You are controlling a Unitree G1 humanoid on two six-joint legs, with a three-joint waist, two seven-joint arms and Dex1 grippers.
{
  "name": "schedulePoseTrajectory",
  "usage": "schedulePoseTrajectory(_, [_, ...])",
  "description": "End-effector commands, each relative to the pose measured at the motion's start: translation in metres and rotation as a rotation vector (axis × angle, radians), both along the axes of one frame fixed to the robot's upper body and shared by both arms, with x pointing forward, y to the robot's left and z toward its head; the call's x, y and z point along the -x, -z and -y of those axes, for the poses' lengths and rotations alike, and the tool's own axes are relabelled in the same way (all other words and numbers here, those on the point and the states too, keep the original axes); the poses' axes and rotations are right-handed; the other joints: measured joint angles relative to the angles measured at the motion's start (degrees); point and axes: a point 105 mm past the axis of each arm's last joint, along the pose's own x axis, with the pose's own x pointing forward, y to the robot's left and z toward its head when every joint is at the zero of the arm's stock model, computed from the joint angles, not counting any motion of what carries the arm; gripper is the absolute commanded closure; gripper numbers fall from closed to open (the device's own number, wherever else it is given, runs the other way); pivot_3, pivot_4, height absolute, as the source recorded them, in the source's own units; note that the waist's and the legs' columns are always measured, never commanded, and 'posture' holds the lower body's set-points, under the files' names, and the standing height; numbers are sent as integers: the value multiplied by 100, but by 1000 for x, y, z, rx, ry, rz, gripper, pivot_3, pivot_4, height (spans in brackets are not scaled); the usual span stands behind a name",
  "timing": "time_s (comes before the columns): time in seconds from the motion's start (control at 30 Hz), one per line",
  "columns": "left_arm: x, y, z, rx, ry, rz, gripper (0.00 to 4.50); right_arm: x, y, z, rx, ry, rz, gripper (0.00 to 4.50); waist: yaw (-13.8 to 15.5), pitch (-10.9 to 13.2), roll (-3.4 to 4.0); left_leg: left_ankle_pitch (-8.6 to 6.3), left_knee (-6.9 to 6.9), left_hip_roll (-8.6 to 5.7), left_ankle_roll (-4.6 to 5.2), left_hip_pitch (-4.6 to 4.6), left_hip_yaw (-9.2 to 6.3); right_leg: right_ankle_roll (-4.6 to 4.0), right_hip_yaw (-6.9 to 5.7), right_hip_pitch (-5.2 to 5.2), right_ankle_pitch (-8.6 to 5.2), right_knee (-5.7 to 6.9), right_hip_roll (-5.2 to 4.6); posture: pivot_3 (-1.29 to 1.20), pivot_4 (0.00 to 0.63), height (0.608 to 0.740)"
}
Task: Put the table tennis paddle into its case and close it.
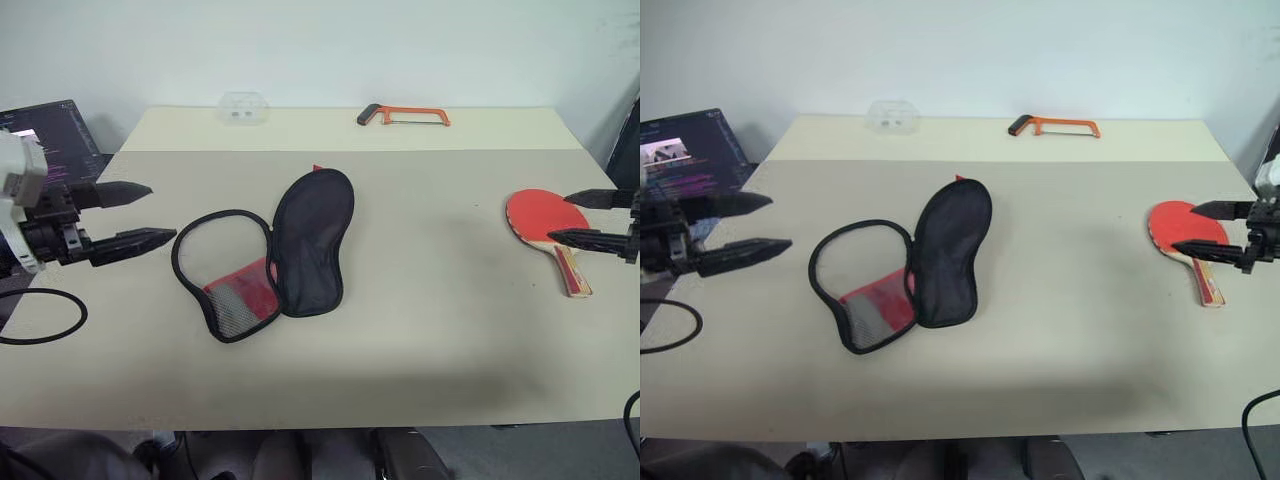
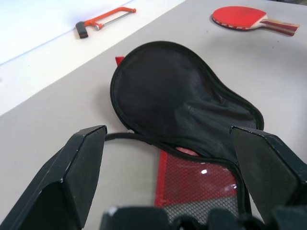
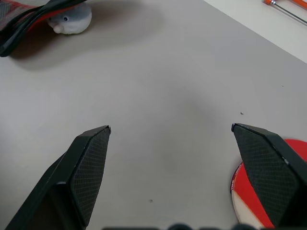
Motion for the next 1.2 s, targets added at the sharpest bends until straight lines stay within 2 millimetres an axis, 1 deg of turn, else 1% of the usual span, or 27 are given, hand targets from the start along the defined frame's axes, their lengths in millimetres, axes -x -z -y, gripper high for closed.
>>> schedulePoseTrajectory(0.03, [3, -14, 2, -25, 2, 55, 0, 1, -15, -6, -5, -20, 59, 43, 0, 0, 0, 0, 0, 0, 0, 0, 0, 0, 0, 0, 0, 0, 0, 0, 150, 740])
schedulePoseTrajectory(0.13, [3, -15, 1, -28, -5, 65, 0, 0, -15, -7, -11, -23, 69, 43, 0, 0, 0, 0, 0, 0, 0, 0, 0, 0, 0, 0, 0, 0, 0, 0, 150, 740])
schedulePoseTrajectory(0.23, [-3, -17, -1, -33, -47, 83, 0, -2, -19, -10, -28, -36, 82, 43, 1, 0, 0, 0, 0, -1, 0, 0, 0, 0, 0, 0, 0, 0, 0, 0, 150, 740])
schedulePoseTrajectory(0.3, [-10, -11, -1, -34, -71, 88, 0, -3, -17, -13, -30, -45, 83, 43, 1, 0, 0, 0, 0, -1, 0, 0, 0, 0, 0, 1, 0, 0, 0, 0, 150, 740])
schedulePoseTrajectory(0.4, [-25, 1, -5, -33, -149, 88, 0, -2, -14, -19, -38, -65, 85, 43, 7, 0, 0, 0, 1, -1, 0, 0, -1, 0, -1, 3, 0, 0, 0, 0, 150, 740])
schedulePoseTrajectory(0.43, [-30, 6, -7, -28, -183, 81, 0, -1, -14, -21, -45, -73, 87, 43, 7, 0, 0, 0, 2, -2, 0, 0, -1, 0, 0, 2, 0, 2, 1, 0, 150, 740])
schedulePoseTrajectory(0.53, [-51, 33, -17, -9, -365, 23, 0, -1, -13, -27, -55, -89, 95, 43, 11, 0, 0, 0, 2, -2, 0, -1, -2, 0, 0, 2, 0, 2, 0, 0, 150, 740])
schedulePoseTrajectory(0.6, [-56, 52, -25, 47, -486, -26, 0, -2, -10, -31, -61, -94, 96, 43, 8, 0, 0, 0, 3, -1, 0, -1, -1, 0, 2, 3, 0, 2, 0, 0, 150, 740])
schedulePoseTrajectory(0.67, [-55, 64, -29, 103, -575, -62, 0, -1, -8, -32, -70, -94, 93, 43, 8, -1, -3, 0, 3, 1, 0, -5, -3, 1, 2, 2, 1, 1, 0, 0, 150, 740])
schedulePoseTrajectory(0.8, [-48, 91, -38, 132, -757, -137, 0, 0, -2, -36, -71, -98, 77, 43, 13, -1, -5, 1, 3, 6, -1, -13, -8, 1, 0, -3, 1, 0, -5, 0, 150, 740])
schedulePoseTrajectory(0.83, [-46, 95, -39, 128, -787, -144, 0, -1, 0, -35, -67, -92, 73, 43, 13, -1, -6, 1, 4, 5, -2, -14, -12, 1, -2, -2, 1, 0, -6, 0, 150, 740])
schedulePoseTrajectory(0.9, [-41, 104, -47, 158, -872, -172, 0, 0, 2, -39, -59, -103, 62, 43, 19, -2, -7, 1, 5, 4, -2, -12, -15, 1, -3, 3, 1, -1, -8, 0, 150, 740])
schedulePoseTrajectory(0.97, [-40, 115, -39, 180, -876, -206, 0, 1, 0, -42, -57, -118, 57, 43, 22, -2, -7, 1, 7, 2, -1, -12, -17, 1, -4, 3, 1, 2, -10, 0, 150, 740])
schedulePoseTrajectory(1.07, [-45, 129, -22, 204, -858, -246, 0, -1, -2, -42, -49, -112, 63, 43, 40, -4, -11, 1, 9, -2, -2, -7, -22, 1, -7, 14, 1, 1, -11, 0, 150, 740])
schedulePoseTrajectory(1.13, [-48, 133, -16, 222, -863, -260, 0, -2, -4, -41, -49, -111, 64, 43, 56, -4, -11, 2, 12, -4, -3, -6, -23, 1, -8, 17, 1, 2, -12, 0, 150, 740])
schedulePoseTrajectory(1.2, [-51, 142, -10, 232, -885, -284, 0, -3, -5, -44, -46, -122, 64, 43, 60, -4, -11, 3, 13, -4, -4, -6, -25, 1, -8, 17, 1, 1, -10, 0, 150, 740])
